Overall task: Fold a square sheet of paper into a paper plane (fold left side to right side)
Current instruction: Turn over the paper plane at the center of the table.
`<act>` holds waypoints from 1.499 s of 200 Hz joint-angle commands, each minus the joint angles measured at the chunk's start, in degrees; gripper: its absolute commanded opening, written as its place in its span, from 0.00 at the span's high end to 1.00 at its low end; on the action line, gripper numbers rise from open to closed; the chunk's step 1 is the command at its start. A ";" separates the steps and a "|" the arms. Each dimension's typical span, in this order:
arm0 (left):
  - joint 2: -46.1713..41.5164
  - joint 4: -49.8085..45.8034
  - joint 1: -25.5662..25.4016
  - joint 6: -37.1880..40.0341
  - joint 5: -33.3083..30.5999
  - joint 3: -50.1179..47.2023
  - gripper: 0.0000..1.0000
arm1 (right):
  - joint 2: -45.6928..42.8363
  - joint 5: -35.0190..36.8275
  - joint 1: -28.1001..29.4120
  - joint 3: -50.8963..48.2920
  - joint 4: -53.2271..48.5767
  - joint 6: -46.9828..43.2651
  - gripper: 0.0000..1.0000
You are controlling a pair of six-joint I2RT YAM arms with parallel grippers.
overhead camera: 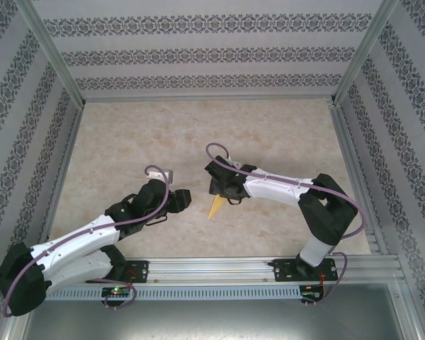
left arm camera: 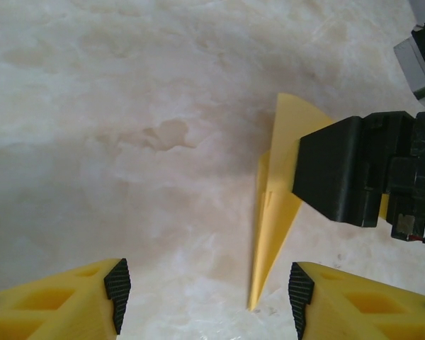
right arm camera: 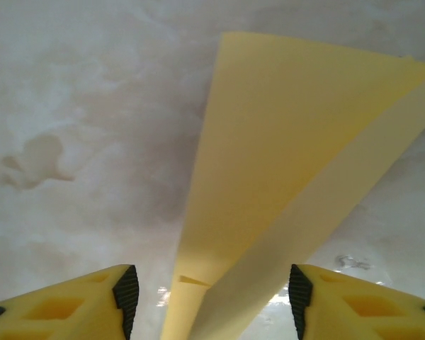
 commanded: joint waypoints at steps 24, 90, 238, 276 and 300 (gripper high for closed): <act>-1.45 -2.85 0.33 1.29 -2.21 -0.61 0.35 | -1.70 3.49 0.77 -1.80 -2.71 1.38 0.66; -1.95 -3.65 0.29 1.41 -3.23 0.03 0.35 | -10.20 3.54 2.05 -3.31 -3.87 -2.82 1.00; -13.86 -11.97 0.38 0.21 -14.25 1.06 0.29 | -15.84 -22.11 -8.61 -23.63 23.98 -15.93 0.97; -12.35 -11.11 0.38 0.58 -13.78 1.59 0.29 | -19.94 -17.26 -11.60 -22.65 13.94 -21.07 0.81; -11.37 -9.94 0.38 1.27 -13.37 1.79 0.28 | -21.42 -15.26 -13.01 -20.99 8.42 -23.37 0.67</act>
